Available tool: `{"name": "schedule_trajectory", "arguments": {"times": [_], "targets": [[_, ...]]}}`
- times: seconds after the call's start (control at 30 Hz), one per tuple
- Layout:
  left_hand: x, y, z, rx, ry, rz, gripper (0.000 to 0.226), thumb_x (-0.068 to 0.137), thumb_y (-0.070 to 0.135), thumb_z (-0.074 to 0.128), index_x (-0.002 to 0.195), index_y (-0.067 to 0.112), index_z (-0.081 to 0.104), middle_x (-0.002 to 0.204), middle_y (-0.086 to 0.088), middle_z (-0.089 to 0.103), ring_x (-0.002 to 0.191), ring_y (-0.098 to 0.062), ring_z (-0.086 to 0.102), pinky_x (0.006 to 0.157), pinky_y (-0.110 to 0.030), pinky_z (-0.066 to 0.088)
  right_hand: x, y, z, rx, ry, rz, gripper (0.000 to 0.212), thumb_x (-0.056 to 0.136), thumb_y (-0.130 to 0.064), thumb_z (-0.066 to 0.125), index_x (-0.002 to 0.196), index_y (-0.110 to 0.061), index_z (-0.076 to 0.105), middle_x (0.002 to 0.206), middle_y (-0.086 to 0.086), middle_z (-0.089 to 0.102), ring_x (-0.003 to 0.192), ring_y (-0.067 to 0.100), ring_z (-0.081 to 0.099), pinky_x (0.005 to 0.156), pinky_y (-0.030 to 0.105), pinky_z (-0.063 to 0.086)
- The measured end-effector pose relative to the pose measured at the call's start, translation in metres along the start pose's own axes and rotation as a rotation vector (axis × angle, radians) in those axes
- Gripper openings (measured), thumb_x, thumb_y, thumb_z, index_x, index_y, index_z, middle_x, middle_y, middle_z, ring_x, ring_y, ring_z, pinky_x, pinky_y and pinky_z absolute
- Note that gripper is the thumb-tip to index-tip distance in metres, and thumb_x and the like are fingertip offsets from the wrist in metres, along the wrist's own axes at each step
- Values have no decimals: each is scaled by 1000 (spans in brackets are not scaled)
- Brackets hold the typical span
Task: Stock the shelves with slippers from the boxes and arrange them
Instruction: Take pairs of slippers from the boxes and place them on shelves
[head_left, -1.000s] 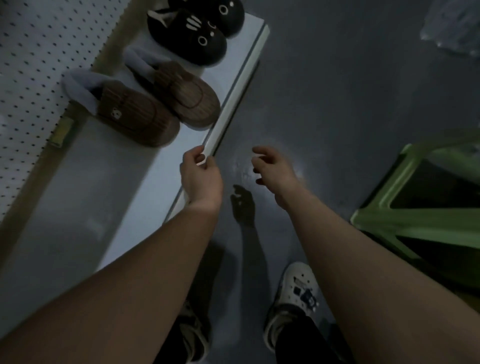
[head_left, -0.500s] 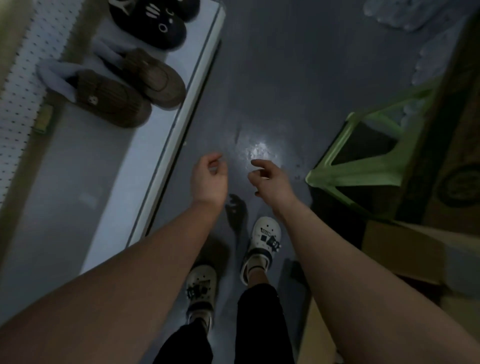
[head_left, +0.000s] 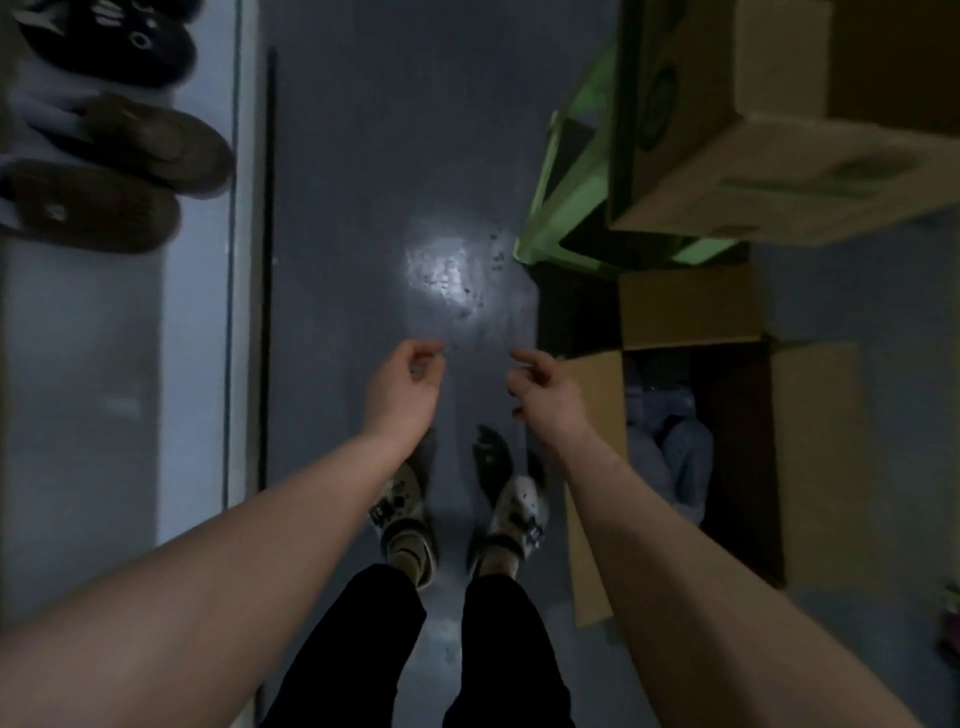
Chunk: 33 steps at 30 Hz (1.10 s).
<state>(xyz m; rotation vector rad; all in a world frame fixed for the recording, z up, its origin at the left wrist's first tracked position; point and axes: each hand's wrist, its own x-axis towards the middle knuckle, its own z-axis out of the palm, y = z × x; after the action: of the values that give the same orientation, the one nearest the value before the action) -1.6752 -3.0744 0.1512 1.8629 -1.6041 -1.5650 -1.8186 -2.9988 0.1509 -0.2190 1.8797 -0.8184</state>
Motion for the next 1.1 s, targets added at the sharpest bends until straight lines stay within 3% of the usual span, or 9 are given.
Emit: {"name": "schedule_trajectory", "arguments": {"times": [0.1, 0.23, 0.37, 0.47, 0.57, 0.63, 0.73, 0.93, 1.1], "targets": [[-33, -1, 32, 51, -64, 20, 17, 94, 14, 59, 109, 12, 66, 97, 1, 64, 86, -9, 58, 79, -20, 43, -17, 46, -31, 73, 59, 45, 25, 93, -8, 62, 115, -21, 63, 91, 4, 62, 86, 22, 60, 79, 37, 52], [-70, -7, 82, 120, -158, 45, 17, 93, 14, 60, 109, 12, 66, 96, 1, 64, 85, -10, 57, 74, -17, 41, -33, 100, -70, 170, 94, 87, 23, 96, -9, 58, 113, -23, 63, 96, 4, 67, 88, 19, 64, 81, 34, 52], [-103, -15, 140, 177, -209, 25, 14, 95, 17, 58, 107, 19, 64, 90, 1, 61, 78, -14, 58, 69, -22, 43, -39, 155, -115, 184, 77, 80, 31, 97, -2, 52, 125, -12, 60, 85, -1, 58, 73, 14, 54, 72, 31, 44], [-135, -16, 194, 165, -258, -7, 17, 98, 11, 53, 113, 12, 60, 87, 1, 58, 61, 2, 59, 55, -7, 42, -46, 195, -162, 228, 83, 123, 32, 97, -2, 51, 125, -16, 58, 88, -2, 56, 66, 9, 50, 61, 22, 42], [-166, -21, 252, 125, -286, -59, 19, 98, 4, 50, 115, 4, 57, 84, 5, 53, 56, 16, 58, 52, -4, 43, -54, 230, -214, 248, 124, 166, 33, 95, -8, 57, 127, -17, 58, 90, -6, 60, 74, 7, 56, 68, 23, 48], [-183, -28, 290, 138, -305, -91, 20, 98, 7, 52, 117, 6, 59, 86, 2, 57, 70, 7, 65, 55, -6, 44, -56, 255, -247, 255, 147, 182, 35, 95, -6, 58, 129, -15, 57, 88, -8, 58, 77, 8, 56, 75, 26, 49], [-194, -37, 338, 214, -364, -104, 29, 96, 20, 57, 125, 16, 57, 106, -3, 62, 100, -19, 62, 80, -24, 47, -53, 291, -291, 285, 230, 212, 30, 94, -3, 59, 122, -16, 60, 81, -3, 58, 69, 8, 53, 69, 24, 47], [-176, -48, 398, 319, -440, -45, 44, 95, 26, 58, 137, 19, 48, 132, -5, 54, 113, -17, 53, 88, -24, 40, -22, 347, -334, 224, 262, 236, 30, 95, -2, 56, 124, -11, 60, 79, -4, 59, 64, 10, 51, 61, 23, 45], [-135, -65, 427, 392, -465, 7, 47, 97, 23, 56, 142, 20, 44, 142, -5, 45, 126, -18, 47, 94, -19, 36, 27, 376, -333, 215, 260, 249, 33, 96, -6, 57, 129, -9, 58, 93, 2, 62, 82, 17, 59, 81, 34, 52]]}}
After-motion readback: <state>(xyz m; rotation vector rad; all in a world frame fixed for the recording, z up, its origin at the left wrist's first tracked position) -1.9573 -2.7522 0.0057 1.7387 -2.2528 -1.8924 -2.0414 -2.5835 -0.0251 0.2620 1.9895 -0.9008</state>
